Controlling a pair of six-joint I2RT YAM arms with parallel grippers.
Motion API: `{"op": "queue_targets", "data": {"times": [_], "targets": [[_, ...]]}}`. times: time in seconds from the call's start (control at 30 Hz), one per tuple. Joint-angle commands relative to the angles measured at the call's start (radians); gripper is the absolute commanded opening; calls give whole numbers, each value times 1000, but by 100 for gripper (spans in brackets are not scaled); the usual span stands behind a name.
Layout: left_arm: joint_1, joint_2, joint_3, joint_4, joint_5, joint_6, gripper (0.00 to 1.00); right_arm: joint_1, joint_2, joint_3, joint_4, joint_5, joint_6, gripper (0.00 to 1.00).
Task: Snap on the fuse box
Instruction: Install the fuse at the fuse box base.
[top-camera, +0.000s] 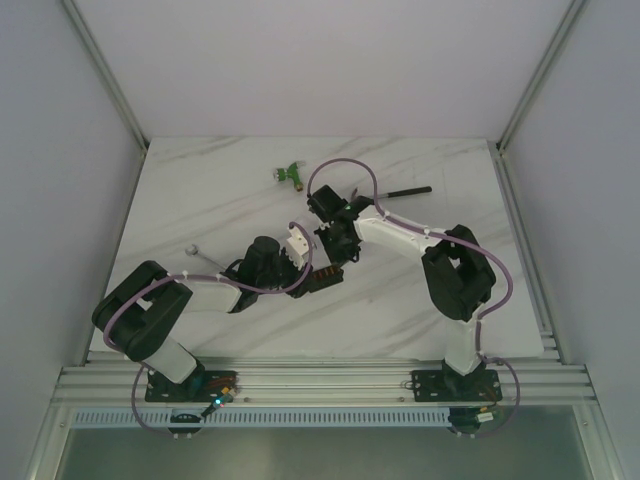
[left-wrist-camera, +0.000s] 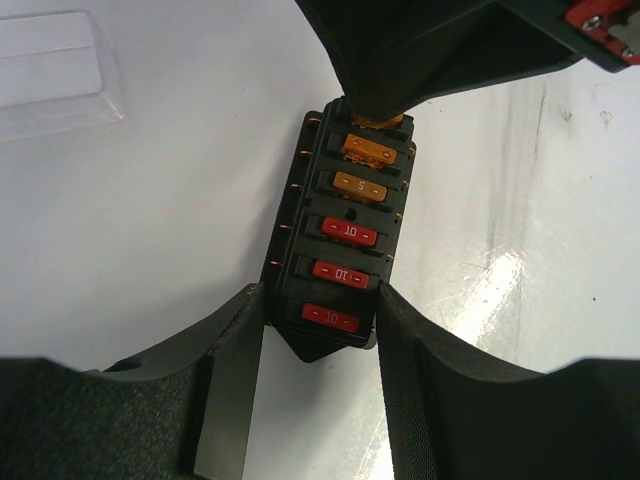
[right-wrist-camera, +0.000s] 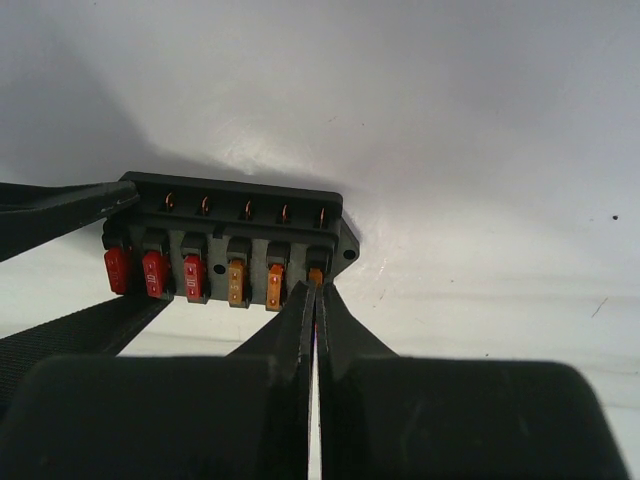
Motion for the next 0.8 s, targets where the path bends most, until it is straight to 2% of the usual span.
{"op": "queue_targets", "data": {"times": [0.0, 0.63, 0.77], "targets": [[3, 20, 3, -55, 2, 8, 23, -2, 86, -50, -44, -1, -7, 0], [5, 36, 6, -45, -2, 5, 23, 39, 413, -183, -11, -52, -69, 0], [4, 29, 6, -43, -5, 4, 24, 42, 354, -187, 11, -59, -70, 0]]}}
